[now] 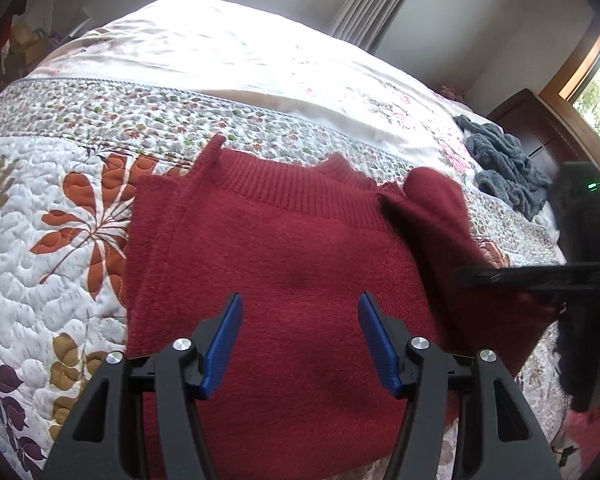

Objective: Fold small clothes

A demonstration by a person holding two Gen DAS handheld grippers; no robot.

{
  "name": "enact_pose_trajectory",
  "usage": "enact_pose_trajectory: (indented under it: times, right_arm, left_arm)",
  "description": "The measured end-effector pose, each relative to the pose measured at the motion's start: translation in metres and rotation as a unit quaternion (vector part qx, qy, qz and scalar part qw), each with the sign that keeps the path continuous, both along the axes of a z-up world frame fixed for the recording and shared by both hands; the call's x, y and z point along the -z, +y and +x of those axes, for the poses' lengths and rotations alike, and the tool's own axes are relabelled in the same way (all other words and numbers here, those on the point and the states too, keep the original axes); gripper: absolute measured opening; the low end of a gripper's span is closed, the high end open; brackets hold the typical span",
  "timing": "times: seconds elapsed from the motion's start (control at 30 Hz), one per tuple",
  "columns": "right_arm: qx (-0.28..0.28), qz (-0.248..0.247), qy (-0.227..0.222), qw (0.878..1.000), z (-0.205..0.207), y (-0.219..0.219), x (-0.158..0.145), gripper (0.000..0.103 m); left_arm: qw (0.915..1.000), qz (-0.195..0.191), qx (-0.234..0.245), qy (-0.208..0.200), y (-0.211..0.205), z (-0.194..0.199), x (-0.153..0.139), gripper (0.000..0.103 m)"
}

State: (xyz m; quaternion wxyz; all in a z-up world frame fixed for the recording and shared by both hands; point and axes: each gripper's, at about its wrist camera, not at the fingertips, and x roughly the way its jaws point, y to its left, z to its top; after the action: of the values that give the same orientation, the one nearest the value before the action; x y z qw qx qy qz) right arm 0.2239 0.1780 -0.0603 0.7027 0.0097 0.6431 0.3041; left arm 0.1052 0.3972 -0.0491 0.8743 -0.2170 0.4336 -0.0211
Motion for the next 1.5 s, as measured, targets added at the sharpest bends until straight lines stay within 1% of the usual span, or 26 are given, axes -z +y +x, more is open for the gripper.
enact_pose_trajectory:
  times: [0.07,0.13,0.2,0.27,0.33,0.4,0.43,0.47,0.5,0.53,0.6,0.63,0.7,0.83,0.93,1.0,1.03,1.13,1.17,1.2,1.3,1.33,1.4,1.43,1.47,1.5]
  right_arm:
    - [-0.002,-0.01,0.003,1.0,-0.004,0.008,0.009,0.016]
    - [-0.003,-0.01,0.009,1.0,-0.007,0.014,0.014,0.022]
    - [-0.003,0.005,0.021,1.0,-0.008,0.017,0.014,0.035]
    - [-0.004,0.028,0.039,0.999,-0.009,0.019,0.011,0.04]
    - [-0.009,0.058,0.056,0.997,-0.01,0.016,0.003,0.04]
    - [-0.006,0.095,0.085,0.992,-0.01,0.009,-0.004,0.04]
    - [-0.001,0.126,0.105,0.986,-0.009,0.001,-0.008,0.04]
    - [0.006,0.144,0.113,0.983,-0.009,-0.005,-0.013,0.04]
    - [0.015,0.153,0.111,0.982,-0.007,-0.013,-0.018,0.04]
    - [0.024,0.151,0.097,0.983,-0.006,-0.024,-0.025,0.04]
    - [0.039,0.135,0.064,0.988,-0.006,-0.05,-0.033,0.04]
    - [0.047,0.13,0.059,0.989,-0.007,-0.061,-0.032,0.04]
    - [0.062,0.122,0.058,0.989,-0.01,-0.085,-0.026,0.041]
    - [0.085,0.105,0.066,0.989,-0.024,-0.128,0.002,0.041]
    - [0.094,0.109,0.077,0.987,-0.036,-0.149,0.023,0.041]
    - [0.1,0.109,0.081,0.986,-0.04,-0.156,0.033,0.041]
    - [0.102,0.113,0.086,0.985,-0.042,-0.159,0.039,0.041]
    - [0.101,0.121,0.094,0.983,-0.047,-0.162,0.048,0.041]
    - [0.096,0.117,0.091,0.984,-0.049,-0.161,0.051,0.041]
    - [0.093,0.114,0.088,0.985,-0.05,-0.16,0.051,0.041]
    - [0.082,0.111,0.081,0.987,-0.053,-0.154,0.052,0.042]
    - [0.08,0.113,0.078,0.987,-0.054,-0.152,0.052,0.043]
    - [0.078,0.113,0.074,0.988,-0.055,-0.148,0.051,0.045]
    - [0.075,0.112,0.072,0.988,-0.055,-0.144,0.052,0.045]
    - [0.073,0.11,0.071,0.989,-0.056,-0.14,0.053,0.045]
    - [0.072,0.108,0.071,0.989,-0.056,-0.137,0.054,0.045]
  left_arm:
    - [1.0,-0.007,-0.002,0.0,0.003,-0.001,0.001,0.06]
    - [0.9999,-0.013,-0.003,0.0,0.005,-0.002,0.002,0.06]
    - [0.9997,-0.022,-0.005,0.001,0.007,-0.002,0.003,0.06]
    - [0.9994,-0.034,-0.006,0.002,0.009,-0.001,0.004,0.06]
    - [0.9987,-0.05,-0.005,0.002,0.008,0.001,0.003,0.06]
    - [0.9981,-0.062,0.0,0.0,0.004,0.003,0.001,0.06]
    - [0.9976,-0.068,0.004,-0.001,0.002,0.006,0.0,0.06]
    - [0.997,-0.076,0.01,-0.001,-0.002,0.009,-0.001,0.06]
    - [0.9963,-0.085,0.015,0.0,-0.005,0.012,-0.001,0.06]
    - [0.9947,-0.1,0.023,0.004,-0.011,0.019,-0.001,0.06]
    - [0.9924,-0.117,0.036,0.01,-0.021,0.027,0.002,0.06]
    - [0.9908,-0.126,0.046,0.016,-0.029,0.036,0.004,0.06]
    - [0.9876,-0.144,0.059,0.025,-0.041,0.048,0.009,0.06]
    - [0.9819,-0.173,0.06,0.049,-0.057,0.074,0.025,0.06]
    - [0.9801,-0.179,0.058,0.065,-0.067,0.087,0.036,0.06]
    - [0.9788,-0.181,0.058,0.076,-0.072,0.093,0.043,0.06]
    - [0.9795,-0.176,0.054,0.081,-0.074,0.095,0.046,0.06]
    - [0.9815,-0.167,0.052,0.079,-0.079,0.097,0.046,0.058]
    - [0.9823,-0.163,0.051,0.077,-0.081,0.096,0.044,0.055]
    - [0.9826,-0.161,0.052,0.077,-0.083,0.096,0.043,0.044]
    - [0.9848,-0.151,0.052,0.069,-0.086,0.094,0.037,0.028]
    - [0.9859,-0.146,0.052,0.064,-0.088,0.093,0.034,0.026]
    - [0.9863,-0.144,0.051,0.062,-0.09,0.094,0.033,0.025]
    - [0.9852,-0.15,0.05,0.065,-0.091,0.096,0.034,0.025]
    - [0.9852,-0.15,0.05,0.065,-0.091,0.096,0.034,0.03]
    - [0.9841,-0.154,0.049,0.074,-0.092,0.098,0.037,0.038]
